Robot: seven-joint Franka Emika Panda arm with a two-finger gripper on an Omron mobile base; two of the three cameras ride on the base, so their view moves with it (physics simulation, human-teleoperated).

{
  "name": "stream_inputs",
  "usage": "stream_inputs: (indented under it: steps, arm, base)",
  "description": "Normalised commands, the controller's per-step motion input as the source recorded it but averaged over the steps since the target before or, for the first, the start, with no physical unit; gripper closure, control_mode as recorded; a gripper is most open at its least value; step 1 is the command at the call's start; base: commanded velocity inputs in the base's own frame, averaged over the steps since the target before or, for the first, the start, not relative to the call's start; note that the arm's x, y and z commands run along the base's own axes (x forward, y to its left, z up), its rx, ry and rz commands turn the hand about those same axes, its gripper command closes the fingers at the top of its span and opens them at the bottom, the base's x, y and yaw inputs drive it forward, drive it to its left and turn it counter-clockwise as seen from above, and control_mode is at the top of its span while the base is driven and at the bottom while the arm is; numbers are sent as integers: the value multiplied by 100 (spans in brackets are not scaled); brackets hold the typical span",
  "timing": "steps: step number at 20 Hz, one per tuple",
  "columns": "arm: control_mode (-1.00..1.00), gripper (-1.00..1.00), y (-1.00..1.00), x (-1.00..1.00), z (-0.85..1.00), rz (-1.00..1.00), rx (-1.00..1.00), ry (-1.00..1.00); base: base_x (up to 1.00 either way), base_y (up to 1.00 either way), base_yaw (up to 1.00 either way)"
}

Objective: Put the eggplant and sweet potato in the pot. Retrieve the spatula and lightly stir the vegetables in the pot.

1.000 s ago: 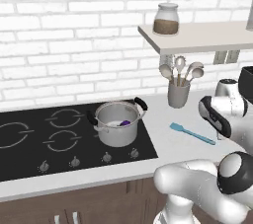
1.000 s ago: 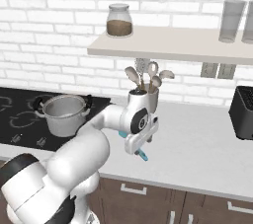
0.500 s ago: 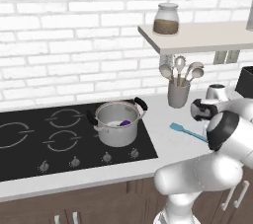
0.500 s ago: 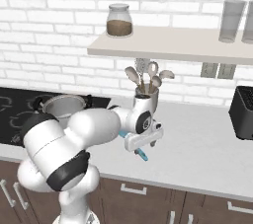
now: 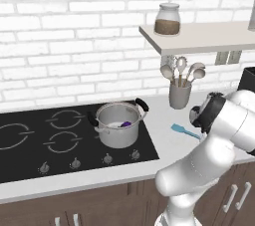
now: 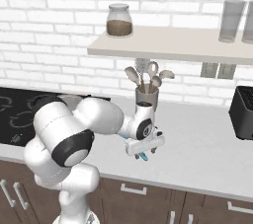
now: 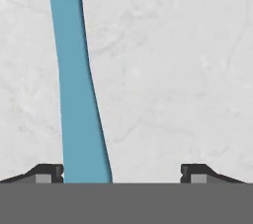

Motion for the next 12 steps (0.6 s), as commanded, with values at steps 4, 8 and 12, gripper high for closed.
stream_inputs:
  steps: [4,8,12]
  arm:
    - [-100,-100,-2,38,-44,0,0,0]
    - [-100,-100,-3,9,-49,0,0,-2]
    - [-100,100,8,-31,-72,0,0,-2]
  base:
    - [0,0,0]
    - [0,0,0]
    - [0,0,0]
